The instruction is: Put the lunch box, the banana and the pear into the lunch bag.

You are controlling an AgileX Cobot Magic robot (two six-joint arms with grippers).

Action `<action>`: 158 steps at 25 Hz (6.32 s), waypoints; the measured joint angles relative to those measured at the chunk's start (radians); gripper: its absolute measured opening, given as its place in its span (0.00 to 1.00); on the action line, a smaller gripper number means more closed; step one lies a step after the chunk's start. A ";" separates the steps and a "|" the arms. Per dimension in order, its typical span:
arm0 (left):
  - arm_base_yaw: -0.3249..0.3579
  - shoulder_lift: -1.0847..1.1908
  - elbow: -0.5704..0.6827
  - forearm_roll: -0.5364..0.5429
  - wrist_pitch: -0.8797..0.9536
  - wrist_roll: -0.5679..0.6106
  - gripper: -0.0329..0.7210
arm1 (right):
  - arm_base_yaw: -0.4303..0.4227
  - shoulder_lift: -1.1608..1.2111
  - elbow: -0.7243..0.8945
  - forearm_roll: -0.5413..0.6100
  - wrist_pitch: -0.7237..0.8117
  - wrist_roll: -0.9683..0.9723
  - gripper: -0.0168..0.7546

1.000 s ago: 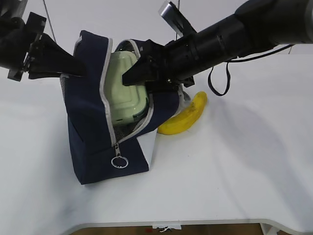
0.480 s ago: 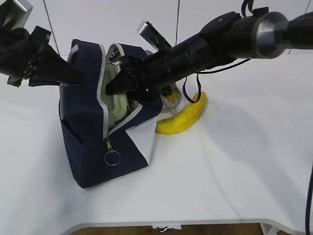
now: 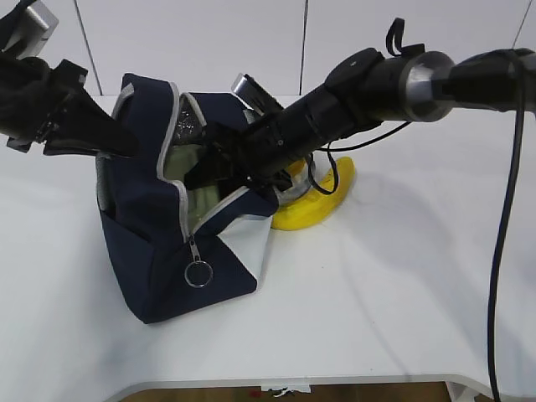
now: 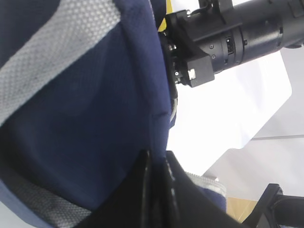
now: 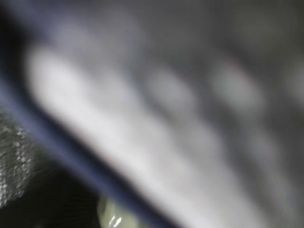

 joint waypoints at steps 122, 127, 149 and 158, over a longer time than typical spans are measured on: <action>0.000 0.000 -0.002 0.173 -0.008 0.002 0.05 | -0.008 -0.130 -0.330 -1.255 0.301 0.962 0.37; 0.000 0.000 -0.002 0.173 -0.002 0.002 0.05 | -0.008 -0.242 -0.331 -1.282 0.314 0.928 0.37; 0.000 0.000 -0.002 0.048 0.062 0.002 0.04 | -0.009 -0.423 -0.334 -1.102 0.328 0.633 0.37; 0.000 0.000 -0.002 -0.104 0.081 0.002 0.04 | -0.009 -0.361 -0.335 -0.662 0.330 0.370 0.37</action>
